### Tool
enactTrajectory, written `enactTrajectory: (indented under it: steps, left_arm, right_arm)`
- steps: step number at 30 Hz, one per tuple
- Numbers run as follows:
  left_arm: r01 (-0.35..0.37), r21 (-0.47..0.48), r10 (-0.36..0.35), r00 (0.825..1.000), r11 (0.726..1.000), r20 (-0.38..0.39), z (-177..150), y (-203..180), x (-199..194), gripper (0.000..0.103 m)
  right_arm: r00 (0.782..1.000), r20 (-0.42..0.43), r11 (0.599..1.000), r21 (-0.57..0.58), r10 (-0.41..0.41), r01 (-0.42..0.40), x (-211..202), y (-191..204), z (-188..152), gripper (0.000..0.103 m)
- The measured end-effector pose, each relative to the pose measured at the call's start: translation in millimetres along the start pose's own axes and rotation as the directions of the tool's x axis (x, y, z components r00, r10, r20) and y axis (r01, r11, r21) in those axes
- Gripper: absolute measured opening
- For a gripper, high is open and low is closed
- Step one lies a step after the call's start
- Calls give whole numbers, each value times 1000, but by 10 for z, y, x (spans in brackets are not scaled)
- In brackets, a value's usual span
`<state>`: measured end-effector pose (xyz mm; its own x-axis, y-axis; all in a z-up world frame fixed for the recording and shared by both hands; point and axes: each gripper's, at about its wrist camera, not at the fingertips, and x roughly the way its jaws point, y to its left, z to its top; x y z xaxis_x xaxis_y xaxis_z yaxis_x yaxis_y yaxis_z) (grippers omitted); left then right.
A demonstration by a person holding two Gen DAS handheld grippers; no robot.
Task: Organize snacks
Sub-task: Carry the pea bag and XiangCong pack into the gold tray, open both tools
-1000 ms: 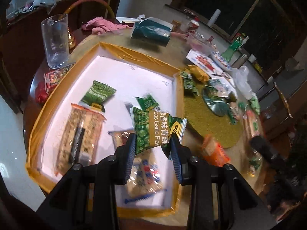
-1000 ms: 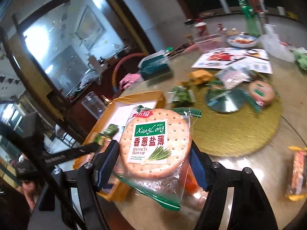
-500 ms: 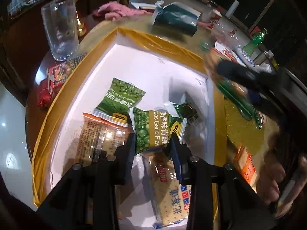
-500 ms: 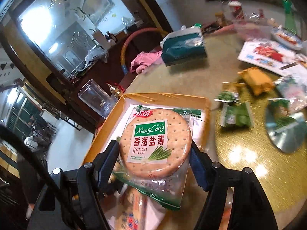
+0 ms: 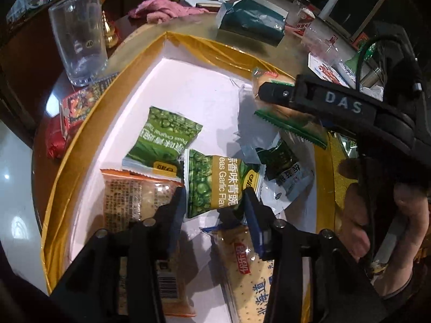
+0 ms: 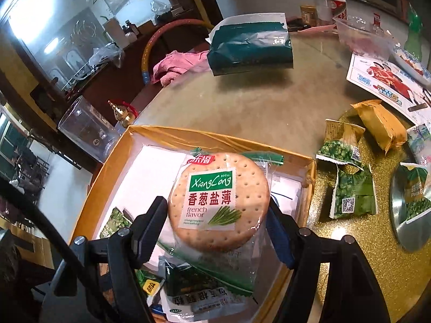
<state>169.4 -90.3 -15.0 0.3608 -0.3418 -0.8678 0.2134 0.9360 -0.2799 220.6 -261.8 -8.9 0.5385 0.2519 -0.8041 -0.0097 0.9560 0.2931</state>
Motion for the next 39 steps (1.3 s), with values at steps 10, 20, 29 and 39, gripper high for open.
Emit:
enactTrajectory:
  steps: [10, 20, 29, 39]
  left_arm:
    - [55, 23, -58, 989, 998, 137, -295, -193, -475, 74]
    - [43, 252, -93, 977, 967, 190, -929, -1193, -664, 82]
    - [-84, 280, 25, 978, 956, 209, -1125, -1141, -605, 82]
    - [-170, 229, 142, 981, 959, 133, -1061, -517, -437, 63]
  right_arm:
    - [990, 128, 998, -35, 61, -57, -733, -30, -168, 74]
    - [944, 307, 976, 136, 121, -169, -2046, -901, -1423, 80]
    - [944, 250, 944, 197, 214, -266, -1935, -1164, -1920, 75]
    - [960, 17, 944, 179, 278, -277, -1068, -297, -1536, 38]
